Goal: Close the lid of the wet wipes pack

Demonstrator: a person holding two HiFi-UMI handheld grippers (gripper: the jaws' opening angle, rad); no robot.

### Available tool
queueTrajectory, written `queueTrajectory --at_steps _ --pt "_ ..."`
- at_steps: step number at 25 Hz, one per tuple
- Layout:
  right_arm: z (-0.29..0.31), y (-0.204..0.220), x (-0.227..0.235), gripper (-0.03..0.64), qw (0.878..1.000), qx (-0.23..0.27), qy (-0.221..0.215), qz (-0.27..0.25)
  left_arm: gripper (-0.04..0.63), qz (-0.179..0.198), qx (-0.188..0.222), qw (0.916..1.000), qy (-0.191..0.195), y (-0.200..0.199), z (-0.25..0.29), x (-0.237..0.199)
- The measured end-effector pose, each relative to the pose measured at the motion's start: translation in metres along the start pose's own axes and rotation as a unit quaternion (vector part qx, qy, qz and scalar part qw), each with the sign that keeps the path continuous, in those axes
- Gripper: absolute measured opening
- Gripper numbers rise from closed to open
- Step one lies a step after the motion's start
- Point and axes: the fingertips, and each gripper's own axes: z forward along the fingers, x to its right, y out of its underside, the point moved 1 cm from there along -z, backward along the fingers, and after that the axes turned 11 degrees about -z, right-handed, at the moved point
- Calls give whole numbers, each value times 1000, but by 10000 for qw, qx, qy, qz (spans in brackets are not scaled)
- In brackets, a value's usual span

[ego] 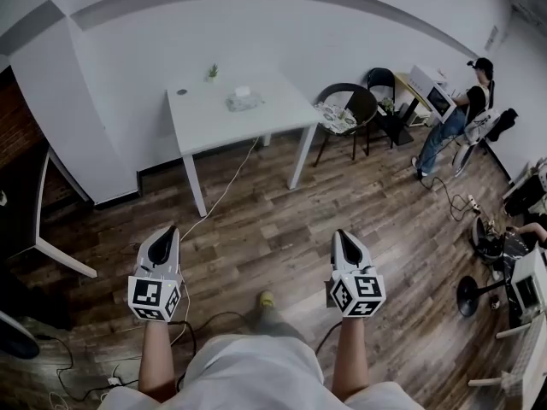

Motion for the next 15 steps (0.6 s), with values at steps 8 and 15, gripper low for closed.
queueTrajectory --at_steps 8,15 --pt "51 7 27 3 10000 64 12 55 -2 59 -31 10000 -64 5 59 -11" --pt "125 18 71 3 9999 94 7 81 -2 93 -153 9997 -189 8 138 -17"
